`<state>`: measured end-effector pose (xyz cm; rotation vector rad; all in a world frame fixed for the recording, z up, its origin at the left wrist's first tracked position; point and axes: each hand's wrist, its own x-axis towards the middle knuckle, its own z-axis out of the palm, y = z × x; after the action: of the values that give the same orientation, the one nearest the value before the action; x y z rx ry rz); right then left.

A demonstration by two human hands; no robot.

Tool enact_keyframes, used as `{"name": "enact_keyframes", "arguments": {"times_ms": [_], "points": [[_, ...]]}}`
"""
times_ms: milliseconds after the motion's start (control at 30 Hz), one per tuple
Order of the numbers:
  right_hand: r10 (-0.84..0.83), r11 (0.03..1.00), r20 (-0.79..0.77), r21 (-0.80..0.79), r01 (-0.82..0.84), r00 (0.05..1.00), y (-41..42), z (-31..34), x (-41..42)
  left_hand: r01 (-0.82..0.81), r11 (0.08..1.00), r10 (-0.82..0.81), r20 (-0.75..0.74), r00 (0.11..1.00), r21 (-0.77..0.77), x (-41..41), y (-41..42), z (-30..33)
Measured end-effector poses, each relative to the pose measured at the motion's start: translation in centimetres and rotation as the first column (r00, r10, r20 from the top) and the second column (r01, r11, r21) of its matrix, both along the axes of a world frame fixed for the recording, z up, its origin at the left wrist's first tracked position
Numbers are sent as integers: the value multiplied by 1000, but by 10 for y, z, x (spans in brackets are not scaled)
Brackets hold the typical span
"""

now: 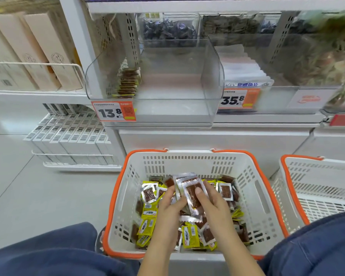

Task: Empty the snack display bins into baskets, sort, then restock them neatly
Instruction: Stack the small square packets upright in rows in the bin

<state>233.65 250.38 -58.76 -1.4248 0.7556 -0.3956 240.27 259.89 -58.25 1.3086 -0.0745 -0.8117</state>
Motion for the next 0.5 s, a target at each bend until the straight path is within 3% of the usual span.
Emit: {"name": "enact_keyframes", "arguments": {"times_ms": [133, 233, 333, 433, 500], "points": [[-78, 993, -30, 91, 80, 997, 0, 3, -1, 46, 999, -48, -84, 995, -25, -2, 1, 5], [-71, 975, -47, 208, 79, 996, -7, 1, -3, 168, 984, -172, -81, 982, -59, -4, -1, 6], [-71, 945, -8, 319, 69, 997, -7, 1, -4, 143, 985, -153, -117, 981, -94, -3, -1, 5], [-210, 860, 101, 492, 134, 973, -11, 1, -3, 157, 985, -162, -85, 983, -68, -1, -1, 1], [-348, 809, 81, 530, 256, 934, -19, 1, -4, 136, 991, -136, -9, 991, 9, 0, 1, 1]]}}
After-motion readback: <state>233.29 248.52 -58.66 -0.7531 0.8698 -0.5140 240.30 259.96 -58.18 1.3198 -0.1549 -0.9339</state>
